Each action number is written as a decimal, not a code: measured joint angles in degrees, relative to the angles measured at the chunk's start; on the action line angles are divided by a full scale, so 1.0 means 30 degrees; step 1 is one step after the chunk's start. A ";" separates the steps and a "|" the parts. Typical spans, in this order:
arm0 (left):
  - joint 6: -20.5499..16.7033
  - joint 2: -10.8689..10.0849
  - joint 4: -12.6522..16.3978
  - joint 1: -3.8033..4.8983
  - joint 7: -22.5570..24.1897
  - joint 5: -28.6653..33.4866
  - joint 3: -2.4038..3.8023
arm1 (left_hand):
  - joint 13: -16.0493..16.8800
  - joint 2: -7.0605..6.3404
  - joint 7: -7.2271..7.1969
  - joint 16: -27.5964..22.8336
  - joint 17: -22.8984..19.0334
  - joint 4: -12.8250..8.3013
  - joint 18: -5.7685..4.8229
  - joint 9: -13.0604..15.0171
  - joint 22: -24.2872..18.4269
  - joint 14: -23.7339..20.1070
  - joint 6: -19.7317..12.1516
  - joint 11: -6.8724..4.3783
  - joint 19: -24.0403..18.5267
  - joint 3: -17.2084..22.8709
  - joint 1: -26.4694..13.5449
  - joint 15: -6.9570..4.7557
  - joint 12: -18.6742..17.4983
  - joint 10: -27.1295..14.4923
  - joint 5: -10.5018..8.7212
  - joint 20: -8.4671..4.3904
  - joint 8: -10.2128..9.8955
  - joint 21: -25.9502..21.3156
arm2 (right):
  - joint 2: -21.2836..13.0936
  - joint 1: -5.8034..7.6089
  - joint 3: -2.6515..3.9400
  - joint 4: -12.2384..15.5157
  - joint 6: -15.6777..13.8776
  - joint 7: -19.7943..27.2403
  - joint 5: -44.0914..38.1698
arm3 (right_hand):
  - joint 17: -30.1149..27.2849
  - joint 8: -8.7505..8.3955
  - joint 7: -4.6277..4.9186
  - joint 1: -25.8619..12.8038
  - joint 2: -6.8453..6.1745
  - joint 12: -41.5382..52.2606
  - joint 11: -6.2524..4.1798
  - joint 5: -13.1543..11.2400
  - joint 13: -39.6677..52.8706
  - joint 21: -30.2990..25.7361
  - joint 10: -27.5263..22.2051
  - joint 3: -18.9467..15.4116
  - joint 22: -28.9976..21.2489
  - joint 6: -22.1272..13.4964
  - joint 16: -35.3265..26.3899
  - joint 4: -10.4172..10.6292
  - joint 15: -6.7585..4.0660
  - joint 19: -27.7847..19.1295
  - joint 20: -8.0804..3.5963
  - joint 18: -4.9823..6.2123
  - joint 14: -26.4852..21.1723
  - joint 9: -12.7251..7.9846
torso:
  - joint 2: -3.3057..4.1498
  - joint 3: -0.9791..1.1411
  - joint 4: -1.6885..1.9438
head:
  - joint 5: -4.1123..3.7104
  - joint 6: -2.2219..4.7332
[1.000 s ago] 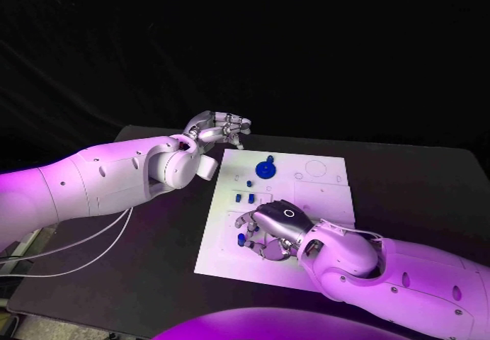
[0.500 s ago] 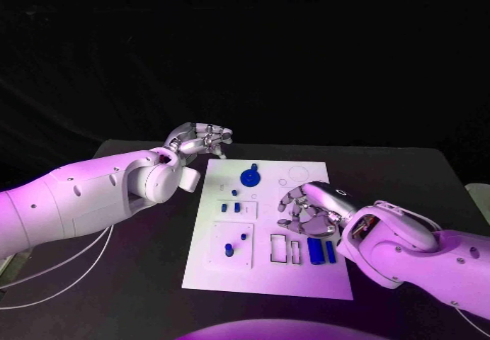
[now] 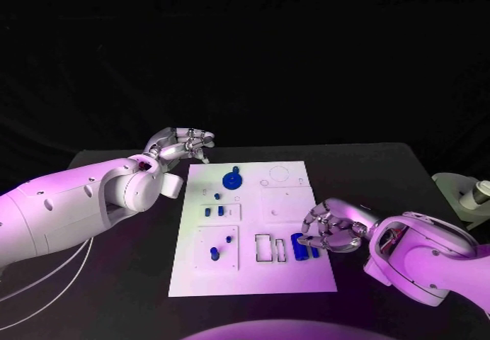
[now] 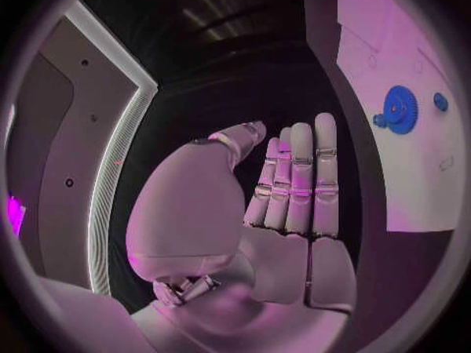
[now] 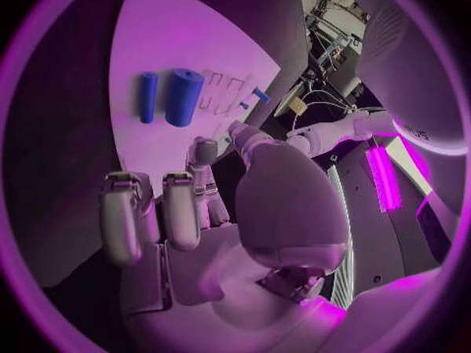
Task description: Assemble the parts on the task board
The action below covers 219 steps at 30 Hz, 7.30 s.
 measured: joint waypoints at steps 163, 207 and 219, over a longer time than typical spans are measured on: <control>0.0612 -0.0544 0.0426 -0.0034 -0.0308 0.0086 -0.0061 | 0.0034 0.0277 0.0069 0.0071 -0.0082 0.0610 -0.0002 -0.0041 -0.0178 -0.0067 -0.0069 -0.0001 0.0068 -0.0234 -0.0277 0.0067 0.0144 -0.0136 0.0000 0.0068 -0.0069 -0.0370 | 0.4291 -0.1597 0.0129 -0.1345 0.0518 -0.3662 -0.3695 | 0.0906 0.2384 -0.1058 -0.0852 0.3719 0.4316 -0.0916 -0.0020 0.7059 0.1498 0.2984 -0.6580 0.0002 0.1402 0.1225 0.0418 -0.0677 -0.0001 -0.0677 -0.0291 -0.0003 0.1020 | 0.0020 0.0020 0.0011 | 0.0309 -0.0491; 0.0607 -0.0644 0.0412 -0.0034 -0.0339 0.0088 -0.0062 | 0.0049 0.0276 0.0069 0.0070 -0.0114 0.0608 -0.0002 -0.0039 -0.0227 -0.0067 -0.0070 -0.0071 0.0137 -0.0235 -0.0277 0.0067 0.0225 -0.0205 0.0000 0.0137 -0.0068 -0.0444 | 0.3126 -0.1181 0.0151 -0.1326 -0.0155 -0.3221 -0.3361 | 0.0902 0.2006 -0.0796 0.1042 0.3738 0.3043 -0.0713 -0.0496 0.6502 0.0699 0.2626 -0.8333 0.0010 0.0729 0.1222 0.0318 -0.0676 -0.0002 -0.0677 -0.0289 -0.0003 0.0672 | -0.0007 0.0000 -0.0022 | 0.0225 -0.0601; 0.0607 -0.0789 0.0676 -0.0040 -0.0199 0.0092 -0.0064 | 0.0062 0.0276 0.0068 0.0070 -0.0112 0.0608 0.0000 -0.0039 -0.0247 -0.0067 -0.0069 -0.0070 0.0136 -0.0235 -0.0277 0.0066 0.0226 -0.0205 0.0000 0.0136 -0.0068 -0.0443 | 0.0178 -0.0124 0.0118 -0.0748 -0.0998 -0.1949 -0.2432 | 0.0901 0.1010 -0.0615 0.3755 0.3968 0.2881 -0.0540 -0.1049 0.6435 0.0766 0.2459 -0.7556 0.0007 0.0550 0.1148 0.0107 -0.0628 -0.0001 -0.0676 -0.0290 0.0027 0.0121 | -0.0024 0.0011 -0.0075 | -0.0489 -0.0461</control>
